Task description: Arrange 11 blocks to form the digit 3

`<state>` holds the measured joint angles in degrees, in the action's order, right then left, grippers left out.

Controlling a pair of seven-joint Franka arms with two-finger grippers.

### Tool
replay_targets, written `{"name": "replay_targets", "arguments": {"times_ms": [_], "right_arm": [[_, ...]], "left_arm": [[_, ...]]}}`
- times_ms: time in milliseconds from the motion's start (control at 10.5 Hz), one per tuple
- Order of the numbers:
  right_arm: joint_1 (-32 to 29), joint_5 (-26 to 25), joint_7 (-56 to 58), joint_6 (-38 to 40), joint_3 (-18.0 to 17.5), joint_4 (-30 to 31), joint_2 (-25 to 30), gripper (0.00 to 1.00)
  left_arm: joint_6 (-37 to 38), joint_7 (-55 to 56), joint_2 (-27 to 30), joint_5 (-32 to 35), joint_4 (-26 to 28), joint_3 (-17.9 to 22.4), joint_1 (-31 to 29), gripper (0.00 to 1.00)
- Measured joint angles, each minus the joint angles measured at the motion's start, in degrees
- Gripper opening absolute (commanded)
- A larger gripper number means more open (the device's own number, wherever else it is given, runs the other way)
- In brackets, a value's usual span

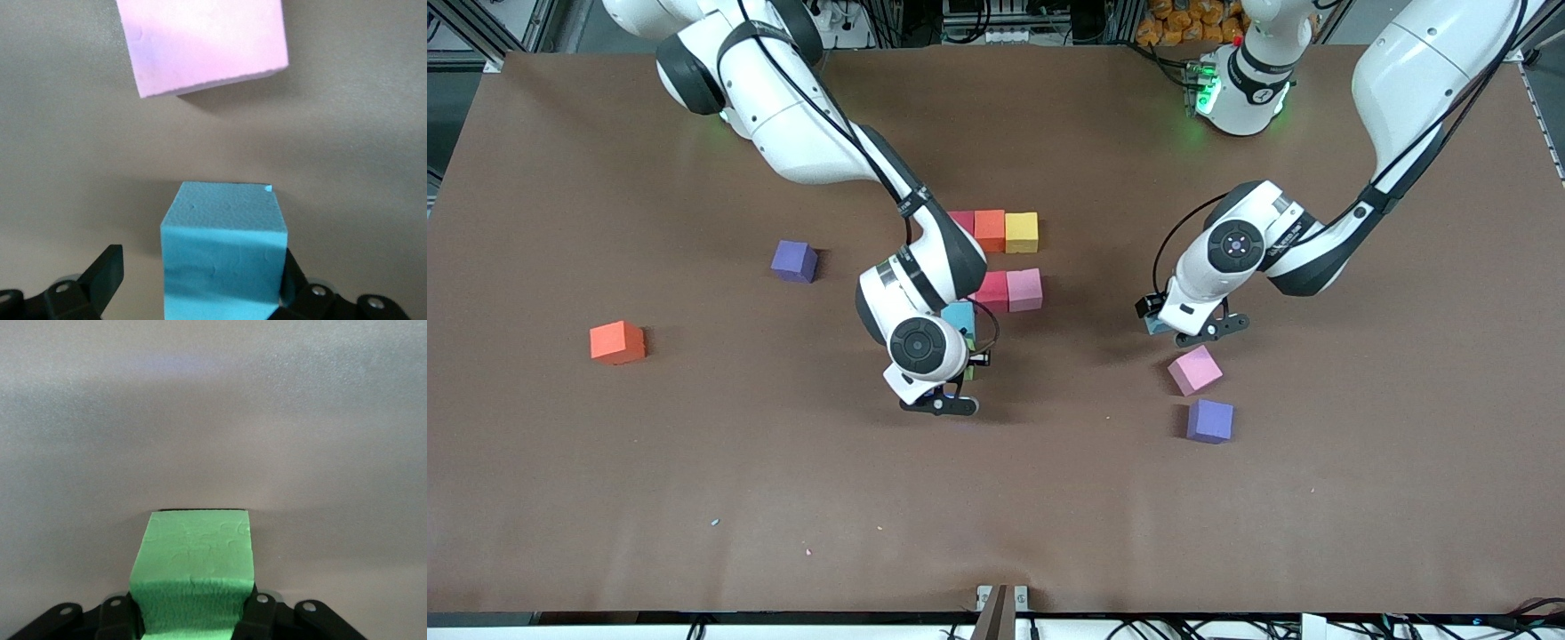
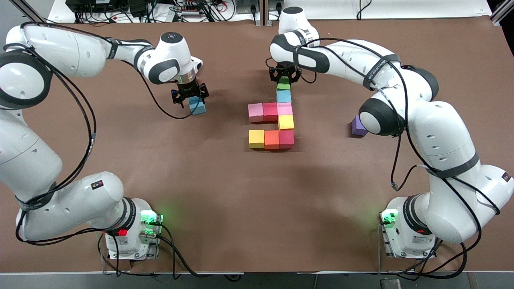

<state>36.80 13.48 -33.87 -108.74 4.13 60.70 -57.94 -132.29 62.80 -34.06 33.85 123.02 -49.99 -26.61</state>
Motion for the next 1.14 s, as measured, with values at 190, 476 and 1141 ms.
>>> {"name": "replay_targets", "arguments": {"times_ms": [190,476,1141], "right_arm": [[0.06,-0.03,-0.17,0.06,0.0,0.0,0.0,0.1],[0.24,-0.05,-0.29,0.25,0.0,0.0,-0.01,0.1],[0.44,-0.08,-0.44,0.4,0.0,-0.01,-0.02,0.52]], "left_arm": [[-0.12,0.0,-0.46,0.38,-0.31,1.04,-0.08,0.29],[-0.25,0.27,-0.63,0.39,-1.63,1.31,-0.21,0.0],[8.49,10.92,-2.91,-5.9,-18.01,1.85,7.09,0.0]]}}
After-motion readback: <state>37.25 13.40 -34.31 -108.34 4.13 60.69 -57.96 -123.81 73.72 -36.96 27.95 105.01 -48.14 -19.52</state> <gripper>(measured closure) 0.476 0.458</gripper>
